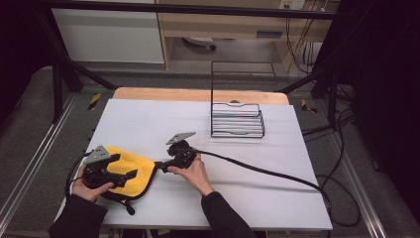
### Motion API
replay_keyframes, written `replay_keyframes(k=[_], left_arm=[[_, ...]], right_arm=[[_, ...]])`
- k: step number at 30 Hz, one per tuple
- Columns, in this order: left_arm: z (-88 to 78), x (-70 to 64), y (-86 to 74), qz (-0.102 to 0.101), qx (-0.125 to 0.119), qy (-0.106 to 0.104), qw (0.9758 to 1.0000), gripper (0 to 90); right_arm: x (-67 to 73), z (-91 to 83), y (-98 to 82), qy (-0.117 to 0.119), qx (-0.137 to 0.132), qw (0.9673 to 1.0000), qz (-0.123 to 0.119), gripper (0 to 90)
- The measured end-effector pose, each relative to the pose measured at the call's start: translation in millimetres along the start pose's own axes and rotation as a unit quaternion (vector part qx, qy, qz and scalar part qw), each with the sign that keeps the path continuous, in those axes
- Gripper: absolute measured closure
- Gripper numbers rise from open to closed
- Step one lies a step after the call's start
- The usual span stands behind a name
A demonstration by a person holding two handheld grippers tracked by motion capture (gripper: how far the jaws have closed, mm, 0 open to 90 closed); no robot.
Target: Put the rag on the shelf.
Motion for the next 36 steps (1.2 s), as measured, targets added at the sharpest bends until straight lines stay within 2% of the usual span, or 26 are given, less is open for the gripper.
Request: replay_keyframes(k=[3,9,13,22,26,28,31,36], left_arm=[[0.0,0.4,-0.1,-0.001,0.0,0.0,1.0,5.0],[0.3,0.2,0.0,0.0,0.0,0.0,1.0,5.0],[1.0,-0.4,0.1,0.0,0.001,0.0,1.0,5.0],[2.1,-0.7,0.4,0.001,0.004,0.0,1.0,5.0],[2.5,-0.9,0.5,0.002,0.005,0.0,1.0,5.0],[2.4,-0.9,0.5,0.002,0.005,0.001,1.0,5.0],[1.7,-0.9,0.5,0.002,0.003,0.002,1.0,5.0],[0.0,0.5,0.2,0.0,0.001,0.003,1.0,5.0]], right_arm=[[2.1,12.1,1.2,0.009,0.014,0.9999,-0.001,39.6],[5.9,27.8,0.4,0.027,0.025,0.9993,-0.003,49.5],[5.0,29.5,0.2,0.034,0.028,0.999,0.006,54.1],[10.4,33.2,-4.8,0.046,0.031,0.9985,0.003,62.3],[13.5,32.8,-4.4,0.047,0.034,0.9983,-0.005,71.5],[15.3,32.4,-3.0,0.052,0.04,0.9978,-0.007,79.4],[18.5,31.8,0.6,0.047,0.054,0.9974,-0.003,83.5],[19.3,26.5,3.5,0.04,0.047,0.998,0.011,86.0]])
Point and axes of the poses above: each handheld gripper's, and its own axes: z roughly forward along the jaws, y roughly out of its top, x roughly to its left, the point moved 1 cm from there along z, roughly forward along the jaws, and after that the axes turned 2 degrees about x, right-handed, at the moved point
